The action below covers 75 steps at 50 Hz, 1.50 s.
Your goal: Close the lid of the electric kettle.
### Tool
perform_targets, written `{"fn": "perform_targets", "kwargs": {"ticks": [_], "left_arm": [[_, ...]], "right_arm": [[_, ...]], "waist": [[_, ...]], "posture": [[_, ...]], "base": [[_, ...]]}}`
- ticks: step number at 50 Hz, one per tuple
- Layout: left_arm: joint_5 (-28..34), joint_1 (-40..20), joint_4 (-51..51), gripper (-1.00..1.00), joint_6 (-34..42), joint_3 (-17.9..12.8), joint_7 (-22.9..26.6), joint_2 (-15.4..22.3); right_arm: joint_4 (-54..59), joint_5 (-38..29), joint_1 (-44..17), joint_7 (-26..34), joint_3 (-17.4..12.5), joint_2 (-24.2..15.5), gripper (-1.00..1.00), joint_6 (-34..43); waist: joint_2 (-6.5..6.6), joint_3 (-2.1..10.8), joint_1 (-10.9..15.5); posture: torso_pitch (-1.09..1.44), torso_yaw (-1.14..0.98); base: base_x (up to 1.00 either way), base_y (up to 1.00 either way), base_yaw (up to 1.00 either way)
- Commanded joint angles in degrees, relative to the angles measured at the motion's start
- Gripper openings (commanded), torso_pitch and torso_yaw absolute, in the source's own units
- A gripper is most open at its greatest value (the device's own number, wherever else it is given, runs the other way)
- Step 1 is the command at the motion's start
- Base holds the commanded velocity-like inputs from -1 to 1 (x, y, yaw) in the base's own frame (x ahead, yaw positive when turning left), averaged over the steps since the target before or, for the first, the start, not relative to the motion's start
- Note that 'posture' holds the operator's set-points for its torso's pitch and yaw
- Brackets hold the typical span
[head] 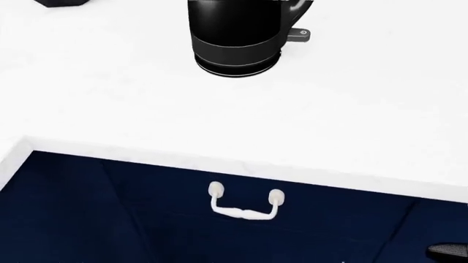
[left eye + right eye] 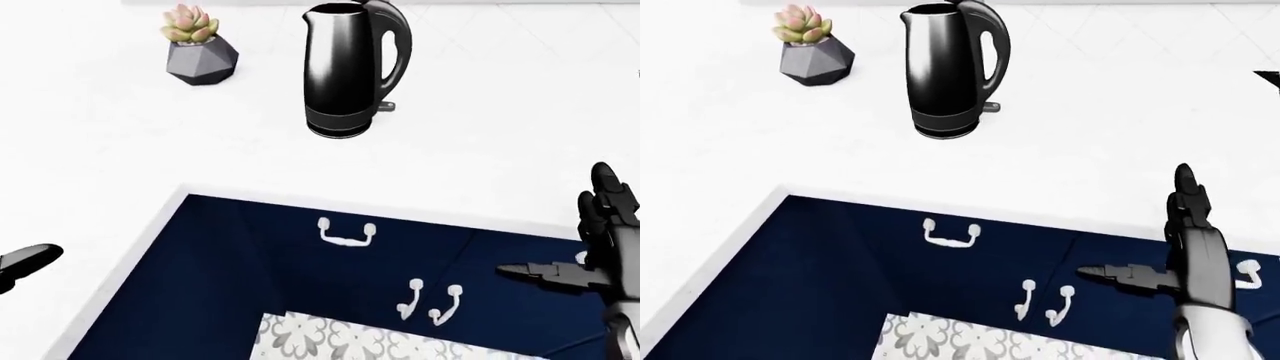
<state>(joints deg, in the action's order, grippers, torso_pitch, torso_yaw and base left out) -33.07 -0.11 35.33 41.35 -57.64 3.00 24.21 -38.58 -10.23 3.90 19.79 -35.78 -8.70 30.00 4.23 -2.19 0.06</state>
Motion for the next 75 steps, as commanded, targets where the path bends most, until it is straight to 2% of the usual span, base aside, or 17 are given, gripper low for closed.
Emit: {"fn": "perform_targets", "kwargs": {"ticks": [1,3,8,13,14,16,22,26,27,33,54,55,57,63,70,74,75], "left_arm": [[-0.02,-0.32,1.13,1.0,-1.21,-0.53,-0.06,0.74],[-0.06,-0.25,1.24,1.0,-1.17,-0.61,-0.04,0.7],[-0.33,-0.31,1.44,1.0,-0.81,-0.89,-0.13,0.82],[0.24,-0.33,0.8,1.0,-1.58,-0.41,0.15,0.59],[0.3,-0.35,0.75,1.0,-1.67,-0.33,0.15,0.58],[0.51,-0.36,0.64,1.0,-1.83,-0.05,0.18,0.47],[0.67,-0.41,0.62,1.0,-1.86,0.14,0.11,0.47],[0.22,-0.53,0.92,1.0,-1.37,-0.22,-0.07,0.72],[0.73,-0.4,0.53,1.0,-1.96,0.17,0.14,0.48],[0.33,-0.31,1.07,1.0,-1.5,-0.21,0.09,0.55],[0.69,-0.43,0.55,1.0,-2.05,0.24,0.19,0.4],[0.52,-0.48,0.71,1.0,-1.85,0.1,0.11,0.51],[0.63,-0.48,0.67,1.0,-1.92,0.19,0.13,0.46],[0.43,-0.47,0.83,1.0,-1.68,-0.05,0.1,0.55],[0.17,-0.5,0.94,1.0,-1.43,-0.32,0.02,0.75],[0.47,-0.39,0.72,1.0,-1.8,-0.14,0.16,0.62],[0.33,-0.46,0.83,1.0,-1.61,-0.22,0.1,0.7]], "right_arm": [[-1.6,0.08,-0.51,-0.2,-0.28,-0.78,1.0,-1.33],[-1.42,-0.04,-0.58,-0.28,-0.22,-0.84,1.0,-1.32],[-1.71,-0.06,-0.52,-0.24,-0.09,-0.68,1.0,-1.1],[-0.91,0.04,-0.36,-0.36,-0.07,-0.57,1.0,-1.99],[-1.16,0.04,-0.32,-0.32,-0.08,-0.59,1.0,-1.77],[-1.24,0.03,-0.19,-0.31,-0.07,-0.51,1.0,-1.77],[-1.04,0.01,-0.31,-0.37,0.0,-0.61,1.0,-1.84],[-1.96,0.58,-0.47,-0.21,-0.41,-0.55,1.0,-0.9],[-1.53,0.48,-0.43,-0.33,-0.39,-0.64,1.0,-1.39],[-1.44,1.51,-0.45,-0.49,-0.56,-0.68,1.0,-1.92],[-0.82,0.81,-0.71,-0.85,0.19,-0.78,1.0,-1.38],[-0.67,0.87,-0.67,-0.86,0.09,-0.81,1.0,-1.43],[-0.85,0.87,-0.76,-0.9,0.17,-0.87,1.0,-1.16],[-1.33,1.01,-0.69,-0.72,-0.04,-0.92,1.0,-0.69],[-1.07,1.08,-0.55,-0.71,-0.15,-0.83,1.0,-1.18],[-1.16,1.28,-0.68,-0.64,-0.33,-0.93,1.0,-1.01],[-1.27,1.26,-0.65,-0.64,-0.32,-0.91,1.0,-0.89]], "waist": [[-0.12,0.61,0.17],[0.1,-0.03,0.18],[-2.47,0.17,0.06],[-7.51,0.62,-0.05],[-5.34,0.46,-0.62],[-6.15,0.58,-0.29],[-3.39,0.04,-0.12],[1.96,0.56,-0.17],[-1.01,-1.21,0.32],[-4.73,-0.07,0.1],[-3.51,0.72,-0.16],[-3.37,1.63,-0.15],[-3.18,0.03,-0.04],[-1.76,-0.76,-0.03],[-2.6,-0.14,0.11],[-6.23,0.15,0.34],[-5.64,0.1,0.27]], "posture": [[0.0,0.0],[0.0,0.0],[0.0,0.0],[0.0,0.0],[0.0,0.0],[0.0,0.0],[0.0,0.0],[0.0,0.0],[0.0,0.0],[0.0,0.0],[0.0,0.0],[0.0,0.0],[0.0,0.0],[0.0,0.0],[0.0,0.0],[0.0,0.0],[0.0,0.0]], "base": [[0.0,0.09,0.0],[0.0,0.09,0.0],[0.0,0.08,0.0],[0.0,0.09,0.0],[0.0,0.09,0.0],[0.0,0.09,0.0],[0.0,0.09,0.0],[0.0,0.09,0.0],[0.0,0.0,0.0],[0.0,0.0,0.0],[0.0,0.0,0.0],[0.06,0.0,0.0],[0.14,0.0,0.0],[0.19,0.0,0.0],[0.2,0.0,0.0],[0.2,0.0,0.0],[0.2,0.0,0.0]]}}
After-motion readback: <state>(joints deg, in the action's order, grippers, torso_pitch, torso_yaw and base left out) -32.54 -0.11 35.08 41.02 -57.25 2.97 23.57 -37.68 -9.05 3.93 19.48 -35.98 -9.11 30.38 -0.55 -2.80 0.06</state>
